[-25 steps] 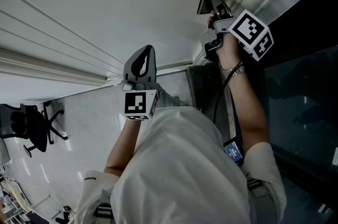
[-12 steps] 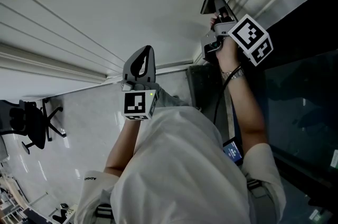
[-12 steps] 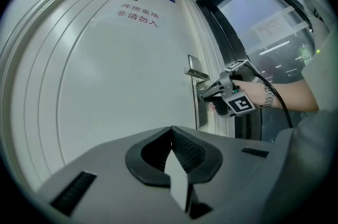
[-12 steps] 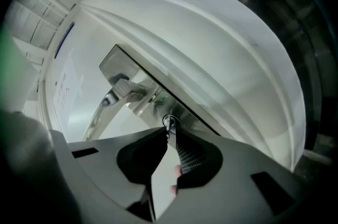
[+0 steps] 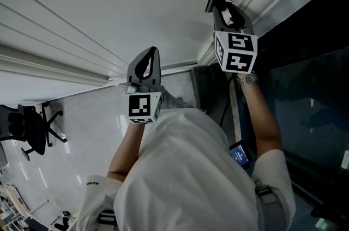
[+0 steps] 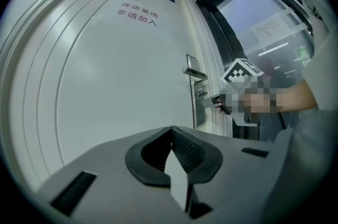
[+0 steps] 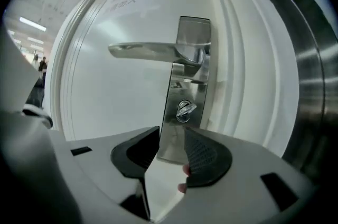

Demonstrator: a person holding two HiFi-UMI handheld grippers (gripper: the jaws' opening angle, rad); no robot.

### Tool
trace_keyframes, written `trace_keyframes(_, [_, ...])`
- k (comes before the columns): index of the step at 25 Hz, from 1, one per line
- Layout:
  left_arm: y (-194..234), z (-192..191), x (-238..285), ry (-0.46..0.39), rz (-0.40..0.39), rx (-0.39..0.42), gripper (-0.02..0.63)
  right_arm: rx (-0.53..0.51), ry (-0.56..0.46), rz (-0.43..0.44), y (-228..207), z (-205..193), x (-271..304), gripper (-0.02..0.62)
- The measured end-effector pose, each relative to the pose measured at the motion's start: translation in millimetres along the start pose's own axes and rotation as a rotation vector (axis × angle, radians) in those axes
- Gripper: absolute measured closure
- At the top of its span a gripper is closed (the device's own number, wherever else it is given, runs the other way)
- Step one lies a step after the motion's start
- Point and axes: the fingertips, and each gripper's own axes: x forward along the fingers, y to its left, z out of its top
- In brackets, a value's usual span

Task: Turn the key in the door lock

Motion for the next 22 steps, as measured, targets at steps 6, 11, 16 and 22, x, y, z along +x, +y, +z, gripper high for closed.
trace_keyframes(6, [4,6,1,-0.022,0.001,-0.018,0.596,-0.345,0.008,-0.085,-10,9,-5,0.469])
trace_keyframes(11, [4,3,1,-0.007,-0.002,-0.033,0.596,-0.598,-0.003,-0.152,-13,20,-9,0.469])
trace_keyframes(16, [2,7,1,-0.028,-0.006,-0.025,0.596,-0.842,-0.002,-0.212,-15,24,-10,0.469])
trace_keyframes(22, [2,6,1,-0.014,-0.012,-0.02,0.597,-1.164,-0.004,-0.229,-8,24,-4,0.469])
